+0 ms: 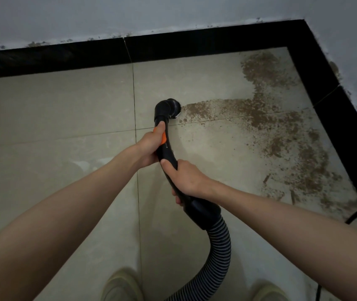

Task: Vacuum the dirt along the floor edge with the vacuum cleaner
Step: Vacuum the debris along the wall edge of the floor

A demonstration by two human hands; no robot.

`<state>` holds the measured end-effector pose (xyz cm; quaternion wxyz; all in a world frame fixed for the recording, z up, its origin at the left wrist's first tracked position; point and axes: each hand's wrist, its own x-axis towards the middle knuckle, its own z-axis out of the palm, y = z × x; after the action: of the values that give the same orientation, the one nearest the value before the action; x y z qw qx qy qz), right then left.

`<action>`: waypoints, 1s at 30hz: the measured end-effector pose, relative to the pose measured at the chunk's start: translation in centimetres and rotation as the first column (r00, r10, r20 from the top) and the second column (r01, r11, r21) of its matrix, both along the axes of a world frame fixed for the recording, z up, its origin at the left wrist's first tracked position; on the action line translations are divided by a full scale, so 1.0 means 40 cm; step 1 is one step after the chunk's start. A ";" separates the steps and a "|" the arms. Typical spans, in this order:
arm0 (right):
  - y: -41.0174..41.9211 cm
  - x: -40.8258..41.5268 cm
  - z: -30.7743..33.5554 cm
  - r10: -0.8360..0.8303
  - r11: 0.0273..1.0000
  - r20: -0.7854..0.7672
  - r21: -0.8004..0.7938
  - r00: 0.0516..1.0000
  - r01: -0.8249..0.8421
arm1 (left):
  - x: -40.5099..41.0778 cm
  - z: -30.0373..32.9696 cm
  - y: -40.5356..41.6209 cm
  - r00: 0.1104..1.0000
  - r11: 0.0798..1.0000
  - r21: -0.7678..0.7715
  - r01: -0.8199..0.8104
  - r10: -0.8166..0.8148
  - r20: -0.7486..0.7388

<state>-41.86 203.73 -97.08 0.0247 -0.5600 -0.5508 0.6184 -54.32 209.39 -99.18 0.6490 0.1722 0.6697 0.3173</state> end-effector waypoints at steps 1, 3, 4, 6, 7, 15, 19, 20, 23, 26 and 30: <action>0.000 0.007 -0.002 -0.021 1.000 0.002 0.002 1.000 0.021 | 0.012 0.002 0.004 1.000 1.000 0.002 0.011 -0.011 -0.004; 0.001 0.019 -0.005 -0.046 0.999 0.017 0.014 0.999 0.045 | 0.033 0.005 0.011 0.999 0.999 0.005 0.036 -0.036 -0.010; 0.002 0.024 -0.005 -0.052 0.999 0.026 0.017 0.998 0.052 | 0.042 0.007 0.015 0.999 0.999 0.007 0.045 -0.045 -0.009; 0.004 0.028 -0.004 -0.062 0.998 0.040 0.017 0.997 0.061 | 0.053 0.008 0.020 0.999 0.999 0.012 0.053 -0.053 -0.001; 0.005 0.027 -0.002 -0.064 0.998 0.044 0.014 0.997 0.064 | 0.055 0.008 0.022 0.999 0.998 0.014 0.053 -0.053 0.005; 0.032 -0.008 0.024 -0.022 1.000 0.037 -0.013 0.999 0.022 | 0.011 0.005 0.037 1.000 1.000 0.008 0.015 -0.015 -0.013; 0.048 0.001 0.035 -0.011 0.999 0.028 -0.035 1.000 0.012 | 0.014 0.014 0.049 1.000 1.000 -0.013 0.017 -0.018 -0.013; 0.053 0.011 0.037 0.000 0.999 0.032 -0.037 0.999 0.001 | 0.022 0.016 0.050 1.000 1.000 -0.017 0.017 -0.018 -0.011; 0.077 0.063 0.046 0.025 0.999 0.051 -0.035 0.998 -0.023 | 0.062 0.023 0.064 1.000 1.000 -0.025 0.017 -0.017 0.000; 0.104 0.126 0.056 0.041 0.999 0.070 -0.036 0.997 -0.039 | 0.121 0.029 0.080 1.000 1.000 -0.023 0.001 0.000 0.026; 0.117 0.201 0.057 0.075 0.997 0.096 -0.038 0.993 -0.072 | 0.192 0.019 0.090 0.999 1.000 -0.028 0.013 -0.012 0.033</action>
<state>-33.84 208.39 -94.79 -0.0346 -0.5691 -0.5610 0.6001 -46.64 213.01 -98.42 0.6641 0.1623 0.6623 0.3066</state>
